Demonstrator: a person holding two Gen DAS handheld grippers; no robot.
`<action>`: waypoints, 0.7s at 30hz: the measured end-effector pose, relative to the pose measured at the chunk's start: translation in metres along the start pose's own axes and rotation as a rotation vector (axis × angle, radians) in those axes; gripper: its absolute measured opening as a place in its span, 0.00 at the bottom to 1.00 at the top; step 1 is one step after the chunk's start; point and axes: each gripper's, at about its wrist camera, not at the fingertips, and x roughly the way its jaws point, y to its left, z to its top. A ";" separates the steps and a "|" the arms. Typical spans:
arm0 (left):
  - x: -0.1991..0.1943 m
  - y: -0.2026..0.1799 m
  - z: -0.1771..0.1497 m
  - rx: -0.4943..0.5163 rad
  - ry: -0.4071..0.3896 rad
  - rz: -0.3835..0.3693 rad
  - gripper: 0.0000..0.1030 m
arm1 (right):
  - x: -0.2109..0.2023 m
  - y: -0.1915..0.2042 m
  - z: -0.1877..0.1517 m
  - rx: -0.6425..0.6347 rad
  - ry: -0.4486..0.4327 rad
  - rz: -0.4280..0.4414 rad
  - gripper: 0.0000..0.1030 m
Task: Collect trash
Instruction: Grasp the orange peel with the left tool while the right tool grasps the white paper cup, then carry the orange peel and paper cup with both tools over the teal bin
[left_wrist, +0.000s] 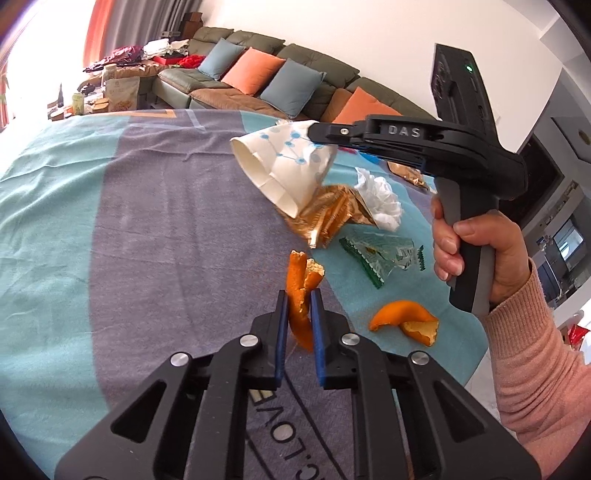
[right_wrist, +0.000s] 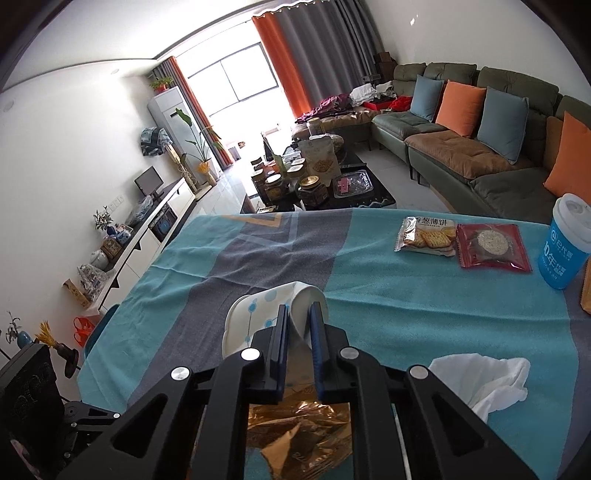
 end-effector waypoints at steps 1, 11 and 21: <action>-0.003 0.000 -0.001 -0.001 -0.007 0.004 0.12 | -0.003 0.001 0.000 0.001 -0.009 0.005 0.10; -0.044 0.014 -0.005 -0.017 -0.079 0.065 0.12 | -0.027 0.020 -0.005 0.028 -0.085 0.086 0.10; -0.092 0.040 -0.022 -0.057 -0.137 0.135 0.12 | -0.023 0.063 -0.021 0.014 -0.080 0.183 0.10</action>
